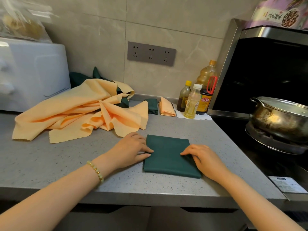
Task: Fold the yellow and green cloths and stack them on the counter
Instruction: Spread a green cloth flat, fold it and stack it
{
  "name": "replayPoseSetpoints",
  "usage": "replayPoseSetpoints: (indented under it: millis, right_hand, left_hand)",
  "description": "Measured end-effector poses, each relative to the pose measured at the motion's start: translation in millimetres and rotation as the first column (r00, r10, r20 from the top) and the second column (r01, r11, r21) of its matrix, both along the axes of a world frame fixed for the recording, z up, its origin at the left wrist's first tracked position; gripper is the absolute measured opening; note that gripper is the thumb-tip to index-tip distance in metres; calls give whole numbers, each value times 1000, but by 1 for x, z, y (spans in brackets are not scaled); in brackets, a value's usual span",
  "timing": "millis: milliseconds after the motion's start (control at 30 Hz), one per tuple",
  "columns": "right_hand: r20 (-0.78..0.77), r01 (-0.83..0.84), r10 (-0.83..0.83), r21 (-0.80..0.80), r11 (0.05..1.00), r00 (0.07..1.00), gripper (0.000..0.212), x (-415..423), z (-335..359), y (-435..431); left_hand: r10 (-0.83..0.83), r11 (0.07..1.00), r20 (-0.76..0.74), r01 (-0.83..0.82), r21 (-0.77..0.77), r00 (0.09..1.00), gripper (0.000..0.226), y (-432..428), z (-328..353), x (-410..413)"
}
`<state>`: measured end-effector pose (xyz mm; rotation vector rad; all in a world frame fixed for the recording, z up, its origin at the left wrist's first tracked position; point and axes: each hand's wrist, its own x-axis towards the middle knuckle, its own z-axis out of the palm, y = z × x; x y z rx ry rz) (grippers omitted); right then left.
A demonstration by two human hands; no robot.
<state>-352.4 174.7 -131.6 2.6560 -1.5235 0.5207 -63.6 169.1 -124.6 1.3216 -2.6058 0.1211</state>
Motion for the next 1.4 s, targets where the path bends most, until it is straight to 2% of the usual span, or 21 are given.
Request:
replayPoseSetpoints:
  millis: [100, 200, 300, 400, 500, 633, 733, 833, 900, 1067, 1200, 1267, 1333, 1400]
  right_hand:
    - [-110, -10, 13, 30, 1000, 994, 31, -5, 8, 11]
    - [-214, -22, 42, 93, 995, 976, 64, -9, 10, 23]
    - [-230, -40, 64, 105, 994, 971, 70, -13, 7, 28]
    - [-188, -35, 53, 97, 995, 981, 58, -13, 5, 27]
    - [-82, 32, -21, 129, 991, 996, 46, -16, 1, 22]
    - [220, 45, -97, 232, 972, 971, 28, -18, -4, 13]
    - [430, 23, -174, 334, 942, 886, 20, -15, -5, 11]
    - [537, 78, -269, 350, 933, 800, 5, -10, -1, 6]
    - [593, 137, -342, 362, 922, 729, 15, -6, -1, -1]
    - [632, 285, -501, 418, 863, 592, 24, 7, -3, -14]
    - [594, 337, -560, 452, 826, 577, 27, 11, -1, -20]
    - [582, 348, -567, 452, 821, 582, 27, 13, -1, -22]
    - [572, 360, -574, 450, 817, 586, 26, 14, -1, -23]
    - [557, 370, -580, 451, 812, 595, 26, 16, 0, -23]
  left_hand:
    - [17, 999, 16, -18, 51, 1000, 63, 6, 1, 2]
    - [-8, 997, 94, 1, 77, 995, 87, 14, 4, 4]
    - [-30, 999, 138, 26, 32, 990, 85, 17, 6, 3]
    - [-48, 999, 179, 47, 7, 983, 76, 16, 6, 3]
    - [-51, 999, 191, 53, -9, 980, 67, 13, 5, 2]
    - [-54, 997, 51, 56, -49, 997, 42, 4, -4, 2]
    - [-8, 1000, -173, 7, -6, 985, 39, -2, -13, 7]
    - [116, 993, -445, -96, 67, 888, 35, -5, -15, 1]
    - [215, 976, -524, -174, 127, 824, 30, -10, -15, -7]
    - [464, 886, -515, -380, 266, 720, 42, -27, -20, -20]
    - [548, 837, -473, -443, 321, 690, 30, -32, -16, -27]
    - [519, 854, -498, -403, 328, 694, 37, -35, -13, -31]
    - [450, 886, -525, -287, 365, 722, 49, -41, -12, -36]
    - [406, 894, -515, -211, 395, 755, 38, -47, -13, -42]
